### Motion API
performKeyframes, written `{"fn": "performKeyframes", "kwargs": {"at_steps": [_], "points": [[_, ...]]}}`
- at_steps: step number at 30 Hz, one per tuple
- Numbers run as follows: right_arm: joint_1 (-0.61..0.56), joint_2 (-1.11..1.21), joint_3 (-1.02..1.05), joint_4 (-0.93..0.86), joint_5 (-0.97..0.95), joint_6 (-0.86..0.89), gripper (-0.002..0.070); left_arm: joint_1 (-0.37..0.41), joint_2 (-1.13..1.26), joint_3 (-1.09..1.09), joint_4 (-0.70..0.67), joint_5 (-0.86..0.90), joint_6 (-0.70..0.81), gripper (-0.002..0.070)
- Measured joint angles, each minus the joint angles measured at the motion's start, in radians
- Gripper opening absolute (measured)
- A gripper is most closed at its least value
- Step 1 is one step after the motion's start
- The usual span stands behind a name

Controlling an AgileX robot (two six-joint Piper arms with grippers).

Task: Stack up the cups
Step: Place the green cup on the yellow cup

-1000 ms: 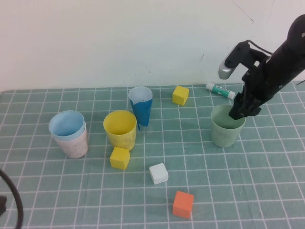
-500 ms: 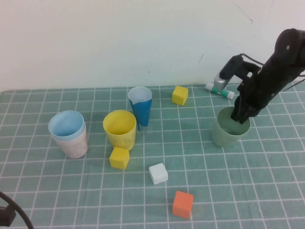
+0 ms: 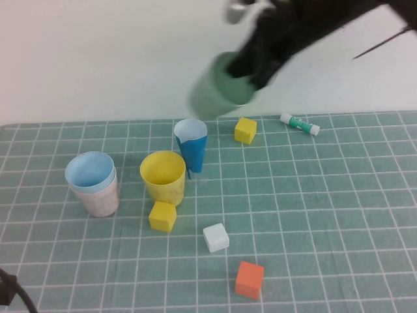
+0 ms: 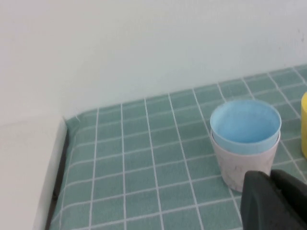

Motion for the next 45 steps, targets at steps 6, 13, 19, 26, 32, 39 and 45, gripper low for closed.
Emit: {"fn": "performKeyframes", "kwargs": {"at_steps": [6,13,19,26,32,39,45], "points": [[0.207,0.044,-0.011,-0.066,-0.126,-0.02,0.0017,0.0,-0.097,0.0,-0.002,0.031,0.0,0.0001],[0.235,0.159,-0.011,-0.144,-0.166,0.0,0.0017,0.0,-0.153,0.0,-0.002,0.067,0.0,0.0001],[0.23,0.19,-0.011,-0.178,-0.166,0.032,0.0016,0.0,-0.157,0.0,-0.002,0.067,0.0,0.0],[0.23,0.214,-0.011,-0.178,-0.172,0.04,0.0025,0.0,-0.157,0.0,-0.002,0.065,0.0,0.0],[0.23,0.241,-0.011,-0.173,-0.199,0.041,0.0114,0.0,-0.157,0.0,-0.002,0.065,0.0,-0.0001],[0.23,0.247,-0.013,-0.111,-0.241,0.05,0.0291,0.0,-0.157,0.0,-0.002,0.065,0.0,-0.0001],[0.23,0.247,-0.085,-0.098,-0.15,0.185,0.0318,0.0,-0.157,0.0,-0.002,0.065,0.0,-0.0001]]}}
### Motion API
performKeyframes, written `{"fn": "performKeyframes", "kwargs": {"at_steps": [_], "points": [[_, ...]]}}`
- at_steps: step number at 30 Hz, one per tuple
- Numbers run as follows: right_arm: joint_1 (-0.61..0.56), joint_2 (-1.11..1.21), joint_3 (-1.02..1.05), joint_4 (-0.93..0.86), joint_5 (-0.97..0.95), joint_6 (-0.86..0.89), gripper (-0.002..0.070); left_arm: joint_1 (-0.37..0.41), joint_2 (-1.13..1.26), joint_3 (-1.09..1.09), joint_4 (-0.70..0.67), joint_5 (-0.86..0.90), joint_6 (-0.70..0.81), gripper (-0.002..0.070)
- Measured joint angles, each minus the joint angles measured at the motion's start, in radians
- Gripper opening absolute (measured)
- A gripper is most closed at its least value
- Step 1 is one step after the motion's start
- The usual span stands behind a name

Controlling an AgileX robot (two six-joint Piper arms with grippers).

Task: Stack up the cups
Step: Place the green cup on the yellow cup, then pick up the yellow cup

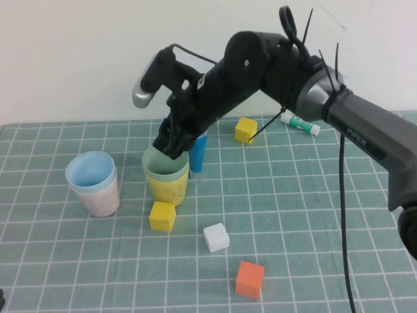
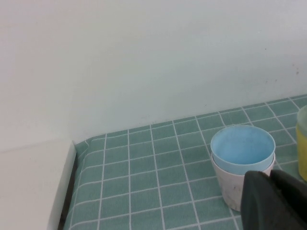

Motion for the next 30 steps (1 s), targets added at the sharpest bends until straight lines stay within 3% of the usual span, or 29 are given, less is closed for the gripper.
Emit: {"fn": "performKeyframes", "kwargs": {"at_steps": [4,13,30], "points": [[0.0,0.0,-0.059,0.0,0.028,0.023,0.033,0.0,0.0,0.0,0.0,0.0,0.0,-0.0001],[0.0,0.024,-0.068,0.0,0.013,-0.145,0.0465,0.0,0.0,0.0,-0.015,0.02,-0.002,-0.0001],[0.0,0.108,-0.068,-0.001,-0.012,-0.328,0.0473,0.0,0.0,0.0,-0.015,0.043,-0.002,-0.0001]]}}
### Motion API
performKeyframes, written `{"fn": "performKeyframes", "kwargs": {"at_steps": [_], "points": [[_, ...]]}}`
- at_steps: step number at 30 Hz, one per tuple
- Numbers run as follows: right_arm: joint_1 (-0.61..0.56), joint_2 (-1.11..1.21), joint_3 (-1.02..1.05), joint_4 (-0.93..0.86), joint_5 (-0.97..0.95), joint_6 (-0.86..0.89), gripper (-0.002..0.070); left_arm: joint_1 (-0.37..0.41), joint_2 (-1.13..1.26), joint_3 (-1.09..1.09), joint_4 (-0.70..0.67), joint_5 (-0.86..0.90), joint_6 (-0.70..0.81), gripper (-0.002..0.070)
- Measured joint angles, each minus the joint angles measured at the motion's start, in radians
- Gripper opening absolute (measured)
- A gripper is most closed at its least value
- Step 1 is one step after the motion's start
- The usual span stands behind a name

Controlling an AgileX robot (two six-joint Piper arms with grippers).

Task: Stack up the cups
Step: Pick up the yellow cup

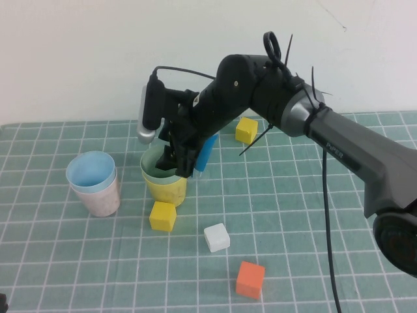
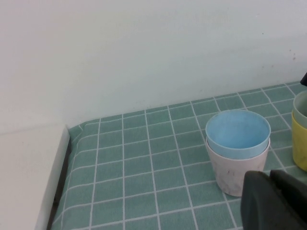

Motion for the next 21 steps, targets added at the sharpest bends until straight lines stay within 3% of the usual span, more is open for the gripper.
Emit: {"fn": "performKeyframes", "kwargs": {"at_steps": [12,15,21], "points": [[0.0,0.037,0.0,0.031,-0.029,-0.01,0.0443,0.0,0.0,0.002,0.0,-0.006,0.0,-0.0001],[0.0,0.045,0.0,0.046,-0.034,-0.01,0.0381,0.0,0.0,0.002,0.0,-0.006,0.0,-0.0001],[0.0,0.054,0.0,0.062,-0.039,-0.01,0.0107,0.0,0.0,0.002,0.0,-0.006,0.0,-0.0001]]}}
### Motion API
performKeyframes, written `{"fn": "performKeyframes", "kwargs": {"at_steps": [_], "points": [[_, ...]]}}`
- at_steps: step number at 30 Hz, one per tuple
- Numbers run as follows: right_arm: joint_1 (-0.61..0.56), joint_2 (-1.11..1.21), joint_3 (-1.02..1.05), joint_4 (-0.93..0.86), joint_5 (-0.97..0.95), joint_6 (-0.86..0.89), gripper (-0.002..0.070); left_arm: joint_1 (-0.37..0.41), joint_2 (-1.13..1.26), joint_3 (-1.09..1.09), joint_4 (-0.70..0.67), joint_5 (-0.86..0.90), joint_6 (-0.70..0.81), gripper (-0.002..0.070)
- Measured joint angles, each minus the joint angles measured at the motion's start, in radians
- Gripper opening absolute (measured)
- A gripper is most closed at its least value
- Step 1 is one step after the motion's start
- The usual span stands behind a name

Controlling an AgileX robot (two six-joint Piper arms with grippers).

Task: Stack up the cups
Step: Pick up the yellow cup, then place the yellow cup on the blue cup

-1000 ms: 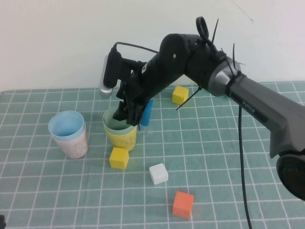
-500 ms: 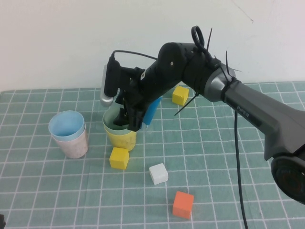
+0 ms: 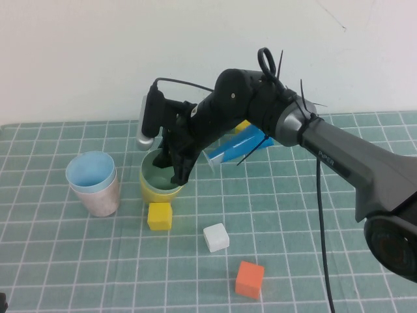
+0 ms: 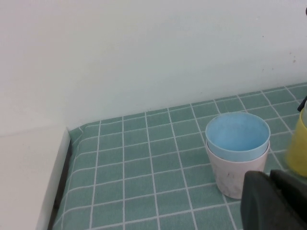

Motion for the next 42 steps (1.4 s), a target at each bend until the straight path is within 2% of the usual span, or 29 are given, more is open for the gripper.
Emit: {"fn": "performKeyframes", "kwargs": {"at_steps": [1,2,15,20,28,32,42], "points": [[0.0,0.0,0.0,0.003,-0.003,0.002,0.0068,0.0,0.0,0.0,0.0,0.0,0.0,-0.0001],[0.0,0.0,0.0,0.003,-0.004,0.004,0.0058,0.0,0.0,0.0,0.0,0.0,0.0,-0.0001],[0.0,-0.154,-0.037,-0.013,0.013,0.016,0.0058,0.0,0.0,0.0,0.0,-0.018,-0.002,-0.0001],[0.003,-0.189,-0.086,0.1,0.026,0.029,0.0057,0.0,-0.012,0.0,0.0,-0.018,-0.002,-0.0001],[0.084,-0.143,-0.089,0.133,-0.062,0.023,0.0055,0.0,-0.087,0.0,0.0,0.028,-0.021,-0.0001],[0.118,-0.105,-0.089,0.099,-0.097,0.022,0.0055,0.0,-0.096,0.0,0.004,0.037,-0.024,-0.0001],[0.117,-0.062,-0.089,-0.011,-0.126,0.06,0.0053,0.0,-0.096,0.0,0.004,0.044,-0.026,-0.0001]]}}
